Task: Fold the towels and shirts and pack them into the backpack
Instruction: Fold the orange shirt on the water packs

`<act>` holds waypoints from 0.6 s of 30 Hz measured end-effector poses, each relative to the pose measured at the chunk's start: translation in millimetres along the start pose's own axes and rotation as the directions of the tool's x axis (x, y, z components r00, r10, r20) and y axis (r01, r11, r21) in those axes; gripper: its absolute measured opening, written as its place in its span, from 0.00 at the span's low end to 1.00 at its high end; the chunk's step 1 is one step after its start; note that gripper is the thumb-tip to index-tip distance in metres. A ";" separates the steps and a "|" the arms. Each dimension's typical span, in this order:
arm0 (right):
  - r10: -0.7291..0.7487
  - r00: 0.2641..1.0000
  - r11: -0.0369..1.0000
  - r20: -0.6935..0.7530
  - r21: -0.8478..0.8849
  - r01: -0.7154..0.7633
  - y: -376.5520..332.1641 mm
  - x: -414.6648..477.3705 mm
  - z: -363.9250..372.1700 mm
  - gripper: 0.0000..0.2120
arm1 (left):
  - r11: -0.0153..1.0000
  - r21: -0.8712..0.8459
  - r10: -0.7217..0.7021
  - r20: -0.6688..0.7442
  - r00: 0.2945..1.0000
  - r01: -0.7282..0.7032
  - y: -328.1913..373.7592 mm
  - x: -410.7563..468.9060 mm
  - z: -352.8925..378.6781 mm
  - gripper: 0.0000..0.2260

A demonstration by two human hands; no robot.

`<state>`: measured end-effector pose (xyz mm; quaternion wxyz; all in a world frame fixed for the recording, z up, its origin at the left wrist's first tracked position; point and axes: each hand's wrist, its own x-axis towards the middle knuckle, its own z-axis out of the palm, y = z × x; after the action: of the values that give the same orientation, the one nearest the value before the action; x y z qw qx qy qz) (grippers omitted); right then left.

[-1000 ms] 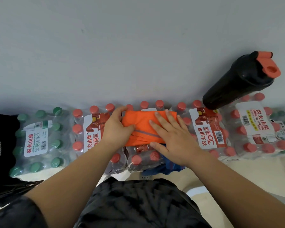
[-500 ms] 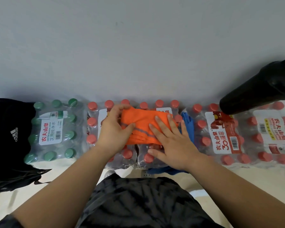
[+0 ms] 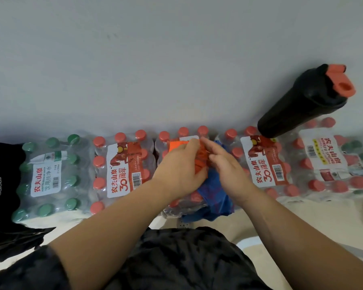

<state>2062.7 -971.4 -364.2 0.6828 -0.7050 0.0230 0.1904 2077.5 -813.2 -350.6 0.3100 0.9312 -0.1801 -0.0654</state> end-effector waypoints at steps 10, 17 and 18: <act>0.039 0.991 0.503 0.125 -0.860 0.089 16.5 -4.7 -5.0 0.37 | 0.992 0.022 -0.111 -0.250 0.962 0.120 -32.1 -17.2 -0.1 0.11; -0.159 0.984 0.572 0.085 -0.804 0.162 17.9 -2.7 -7.7 0.35 | 0.947 0.027 -0.320 -0.030 0.947 0.321 -31.6 -8.7 15.1 0.26; -0.218 0.972 0.551 0.087 -0.811 0.196 17.5 -1.5 -8.8 0.33 | 0.947 0.034 -0.319 -0.028 0.947 0.319 -30.9 -8.8 16.2 0.27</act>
<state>2058.3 -981.4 -380.4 0.3000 -0.9391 -0.1419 0.0895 2074.6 -795.9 -382.0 0.2793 0.9546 -0.0250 -0.1010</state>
